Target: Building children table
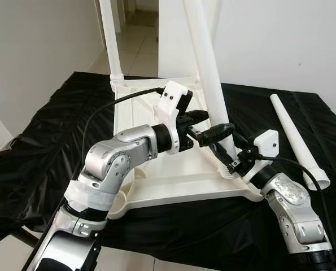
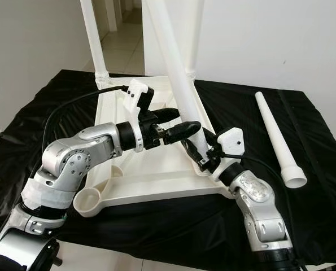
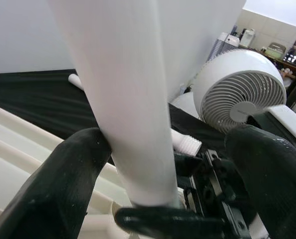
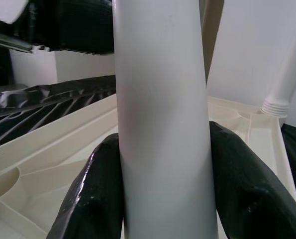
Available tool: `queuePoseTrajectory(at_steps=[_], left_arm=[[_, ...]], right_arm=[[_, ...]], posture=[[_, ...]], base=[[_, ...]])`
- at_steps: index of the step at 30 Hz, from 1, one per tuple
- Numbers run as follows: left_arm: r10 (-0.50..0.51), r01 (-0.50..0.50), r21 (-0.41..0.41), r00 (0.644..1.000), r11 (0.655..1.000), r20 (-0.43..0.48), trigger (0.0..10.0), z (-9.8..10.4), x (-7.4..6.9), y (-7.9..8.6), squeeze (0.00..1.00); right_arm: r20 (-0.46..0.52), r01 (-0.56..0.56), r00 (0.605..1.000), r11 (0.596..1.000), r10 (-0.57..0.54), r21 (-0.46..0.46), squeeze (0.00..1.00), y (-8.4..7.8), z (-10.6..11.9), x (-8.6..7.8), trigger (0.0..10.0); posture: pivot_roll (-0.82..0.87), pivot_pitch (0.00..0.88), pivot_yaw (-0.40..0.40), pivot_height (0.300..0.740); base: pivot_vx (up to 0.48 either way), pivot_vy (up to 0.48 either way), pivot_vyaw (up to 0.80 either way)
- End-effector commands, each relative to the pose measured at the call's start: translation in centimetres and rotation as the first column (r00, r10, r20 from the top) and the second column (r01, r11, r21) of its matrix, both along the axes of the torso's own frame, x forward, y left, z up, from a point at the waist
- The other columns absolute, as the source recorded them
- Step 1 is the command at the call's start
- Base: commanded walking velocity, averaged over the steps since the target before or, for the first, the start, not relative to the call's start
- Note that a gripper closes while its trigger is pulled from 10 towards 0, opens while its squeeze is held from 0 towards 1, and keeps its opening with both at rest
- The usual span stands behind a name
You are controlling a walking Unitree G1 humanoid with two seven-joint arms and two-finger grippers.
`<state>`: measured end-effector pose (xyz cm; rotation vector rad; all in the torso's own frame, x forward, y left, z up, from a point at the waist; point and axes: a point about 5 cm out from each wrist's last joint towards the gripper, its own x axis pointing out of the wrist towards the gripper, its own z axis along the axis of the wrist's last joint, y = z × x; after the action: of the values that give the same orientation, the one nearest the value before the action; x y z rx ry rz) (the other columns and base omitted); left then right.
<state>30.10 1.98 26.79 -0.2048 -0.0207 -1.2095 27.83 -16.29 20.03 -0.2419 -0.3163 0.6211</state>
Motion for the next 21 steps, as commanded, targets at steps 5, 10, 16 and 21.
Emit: queuePoseTrajectory(at_steps=[5, 10, 16, 21], left_arm=[[-0.019, 0.018, -0.033, 0.999, 0.999, -0.031, 10.0, 0.8, 0.5, -0.2, 0.00], [-0.031, 0.027, -0.071, 0.998, 0.997, -0.051, 10.0, 1.4, 0.7, -0.2, 0.00], [-0.113, 0.088, -0.209, 0.987, 0.974, -0.111, 10.0, 3.2, 0.7, -0.1, 0.00], [-0.140, 0.105, -0.241, 0.981, 0.965, -0.135, 7.0, 3.4, 0.5, 0.0, 0.00]], right_arm=[[0.012, -0.045, 0.999, 0.999, 0.045, -0.014, 0.00, 0.8, -0.1, 0.1, 10.0], [0.009, -0.046, 0.999, 0.999, 0.046, -0.016, 0.00, 0.8, -0.2, 0.0, 10.0], [0.002, -0.037, 0.999, 0.999, 0.037, -0.023, 0.00, 0.6, -0.6, 0.1, 10.0], [0.001, -0.032, 0.999, 0.999, 0.032, -0.026, 0.00, 0.5, -0.7, 0.1, 10.0]], posture=[[-0.03, 0.018, 0.017, 0.740], [-0.04, 0.017, 0.018, 0.740], [-0.04, 0.014, 0.023, 0.740], [-0.05, 0.014, 0.025, 0.740]], base=[[0.000, 0.000, 0.00], [0.000, 0.000, 0.00], [0.000, 0.000, 0.00], [0.000, 0.000, 0.00]])
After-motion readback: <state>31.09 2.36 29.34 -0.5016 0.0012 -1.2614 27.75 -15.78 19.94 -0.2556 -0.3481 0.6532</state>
